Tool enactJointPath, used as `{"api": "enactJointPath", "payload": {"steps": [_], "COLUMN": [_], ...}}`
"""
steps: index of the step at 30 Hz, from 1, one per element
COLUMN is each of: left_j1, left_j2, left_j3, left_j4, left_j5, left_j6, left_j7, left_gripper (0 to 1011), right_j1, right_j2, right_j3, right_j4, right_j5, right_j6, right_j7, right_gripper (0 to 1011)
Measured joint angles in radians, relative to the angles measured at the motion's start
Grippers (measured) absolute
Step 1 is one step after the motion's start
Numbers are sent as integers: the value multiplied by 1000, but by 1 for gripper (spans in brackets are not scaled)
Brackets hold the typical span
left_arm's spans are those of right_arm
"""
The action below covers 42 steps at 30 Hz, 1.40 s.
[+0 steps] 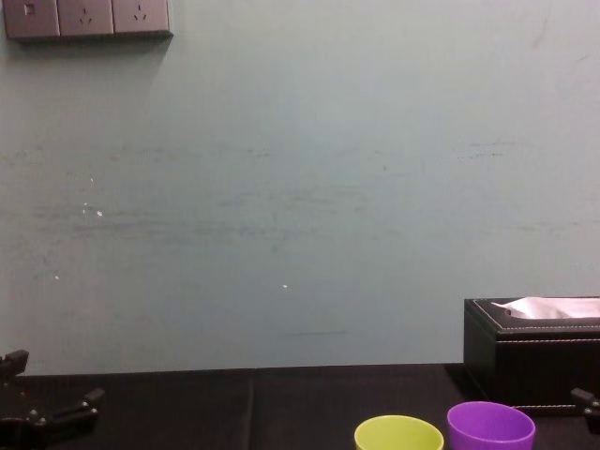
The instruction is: Stack the three plastic cups sequentially using one hand.
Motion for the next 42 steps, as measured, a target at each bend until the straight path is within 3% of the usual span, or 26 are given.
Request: {"api": "enactJointPath", "payload": {"steps": [42], "left_j1": [0], "left_j2": [0], "left_j3": [0], "left_j4": [0], "left_j5": [0], "left_j6": [0], "left_j7": [0], "left_gripper": [1000], "right_j1": [0], "right_j2": [0], "right_j3": [0], "right_j4": [0], "right_j5": [0], "right_j6": [0], "right_j7": [0], "right_gripper": [1000]}}
